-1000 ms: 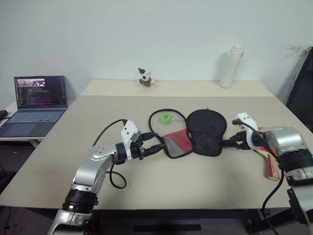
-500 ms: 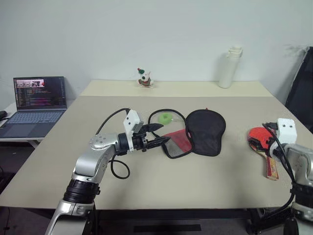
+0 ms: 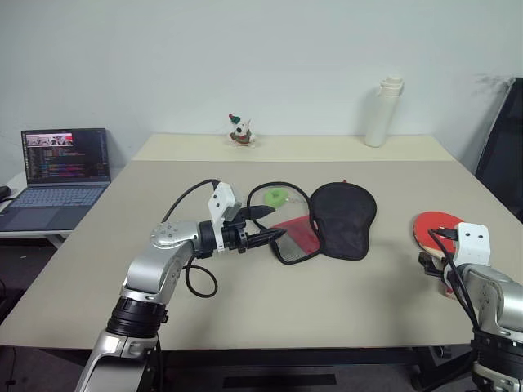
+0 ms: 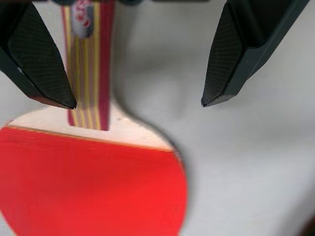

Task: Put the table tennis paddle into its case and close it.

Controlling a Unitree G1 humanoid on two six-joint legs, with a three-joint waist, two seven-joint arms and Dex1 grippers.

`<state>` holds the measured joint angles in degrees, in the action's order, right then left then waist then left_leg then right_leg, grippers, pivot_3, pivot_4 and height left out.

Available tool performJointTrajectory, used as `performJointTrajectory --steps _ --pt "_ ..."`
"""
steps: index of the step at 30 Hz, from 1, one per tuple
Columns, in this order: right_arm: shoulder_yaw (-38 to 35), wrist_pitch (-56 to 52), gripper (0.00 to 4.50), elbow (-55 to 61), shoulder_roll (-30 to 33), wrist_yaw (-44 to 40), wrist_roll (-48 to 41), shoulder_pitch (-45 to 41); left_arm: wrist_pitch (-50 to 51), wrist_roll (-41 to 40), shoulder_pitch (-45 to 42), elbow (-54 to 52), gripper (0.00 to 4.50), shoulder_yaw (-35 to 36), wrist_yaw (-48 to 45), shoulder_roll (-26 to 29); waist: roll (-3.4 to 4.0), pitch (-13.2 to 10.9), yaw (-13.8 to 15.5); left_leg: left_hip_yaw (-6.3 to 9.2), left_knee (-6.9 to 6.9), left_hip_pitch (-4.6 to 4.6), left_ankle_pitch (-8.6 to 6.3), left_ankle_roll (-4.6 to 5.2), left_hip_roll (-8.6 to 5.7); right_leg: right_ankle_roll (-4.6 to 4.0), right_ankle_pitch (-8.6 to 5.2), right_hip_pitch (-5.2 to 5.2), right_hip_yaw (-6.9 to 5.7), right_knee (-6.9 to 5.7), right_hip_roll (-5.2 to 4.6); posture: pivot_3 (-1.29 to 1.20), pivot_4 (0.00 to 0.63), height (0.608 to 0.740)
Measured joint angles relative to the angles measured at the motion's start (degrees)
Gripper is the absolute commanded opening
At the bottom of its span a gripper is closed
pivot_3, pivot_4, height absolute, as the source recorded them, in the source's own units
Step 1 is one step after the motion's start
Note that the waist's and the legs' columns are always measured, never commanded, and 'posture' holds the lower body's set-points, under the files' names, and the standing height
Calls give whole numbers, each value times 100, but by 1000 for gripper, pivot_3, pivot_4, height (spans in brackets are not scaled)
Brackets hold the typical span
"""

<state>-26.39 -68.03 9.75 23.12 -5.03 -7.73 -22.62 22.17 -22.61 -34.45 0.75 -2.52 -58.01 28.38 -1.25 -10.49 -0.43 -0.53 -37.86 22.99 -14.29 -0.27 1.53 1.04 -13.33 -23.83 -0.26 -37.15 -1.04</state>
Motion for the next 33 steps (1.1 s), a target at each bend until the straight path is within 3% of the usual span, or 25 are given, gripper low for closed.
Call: performJointTrajectory --steps 10,13,22,29,33 --pt "-138 374 4473 -521 10 171 -17 70 2 1 60 -23 3165 0 37 25 0 0 0 -6 -2 -3 0 0 0 0 0 4 1 -1 0 0 150 740" --pt "-158 559 3901 -759 -9 177 -28 -28 1 4 63 -22 3165 0 61 29 -3 2 -5 -7 -8 -10 0 0 0 5 3 13 3 0 0 0 150 740" --pt "-172 1060 1154 -1567 -47 322 -69 -399 -9 11 95 -27 3165 -22 88 37 -37 23 -45 -6 -12 -28 0 0 -3 21 13 33 26 10 -3 0 150 740" --pt "-94 1073 1112 -1545 -157 662 -34 -612 -10 10 324 -106 3165 -9 109 196 -27 16 -61 -30 -8 -15 0 0 -10 34 21 1 90 7 -5 0 150 740" --pt "316 753 1112 -696 -595 717 -170 -1179 -6 8 409 -153 3165 27 121 231 5 -3 -179 -68 2 2 0 1 4 34 22 -47 119 -10 11 0 150 740"
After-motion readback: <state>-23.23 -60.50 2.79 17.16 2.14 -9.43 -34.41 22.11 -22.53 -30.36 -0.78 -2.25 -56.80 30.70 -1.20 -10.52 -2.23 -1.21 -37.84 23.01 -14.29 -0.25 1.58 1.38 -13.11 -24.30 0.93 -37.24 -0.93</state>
